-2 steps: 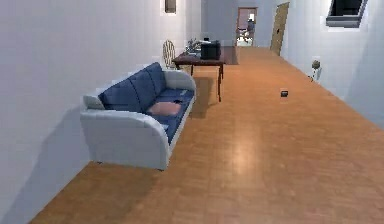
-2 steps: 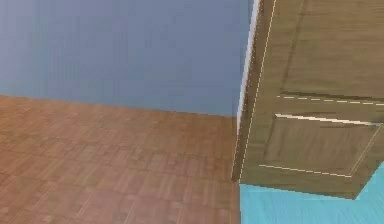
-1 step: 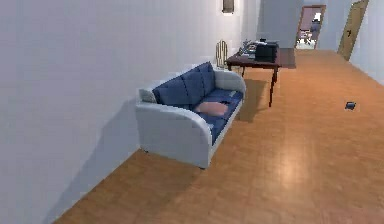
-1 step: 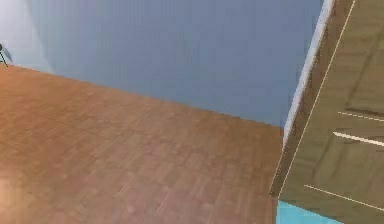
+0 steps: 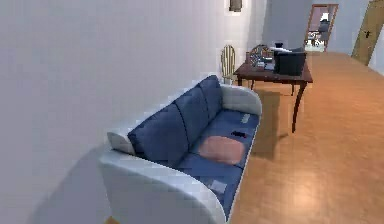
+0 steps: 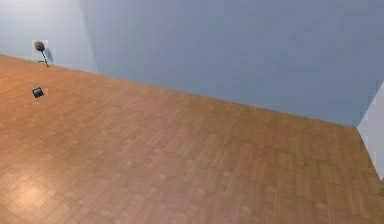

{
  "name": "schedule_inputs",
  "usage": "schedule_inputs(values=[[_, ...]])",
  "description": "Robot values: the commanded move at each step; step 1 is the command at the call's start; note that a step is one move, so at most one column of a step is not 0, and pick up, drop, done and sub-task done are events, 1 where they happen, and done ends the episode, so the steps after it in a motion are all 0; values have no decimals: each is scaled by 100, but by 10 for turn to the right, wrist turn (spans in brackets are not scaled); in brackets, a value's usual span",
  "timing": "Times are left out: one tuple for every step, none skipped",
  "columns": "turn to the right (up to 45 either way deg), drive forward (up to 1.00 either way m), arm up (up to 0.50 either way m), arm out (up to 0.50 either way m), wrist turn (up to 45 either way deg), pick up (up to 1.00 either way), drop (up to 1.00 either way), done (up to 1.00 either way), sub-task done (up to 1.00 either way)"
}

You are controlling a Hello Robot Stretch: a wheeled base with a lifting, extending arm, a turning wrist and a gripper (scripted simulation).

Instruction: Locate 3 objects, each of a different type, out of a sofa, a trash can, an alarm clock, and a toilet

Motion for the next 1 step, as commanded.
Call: schedule_inputs(values=[[0,0,0,0,0,0,0,100,0]])
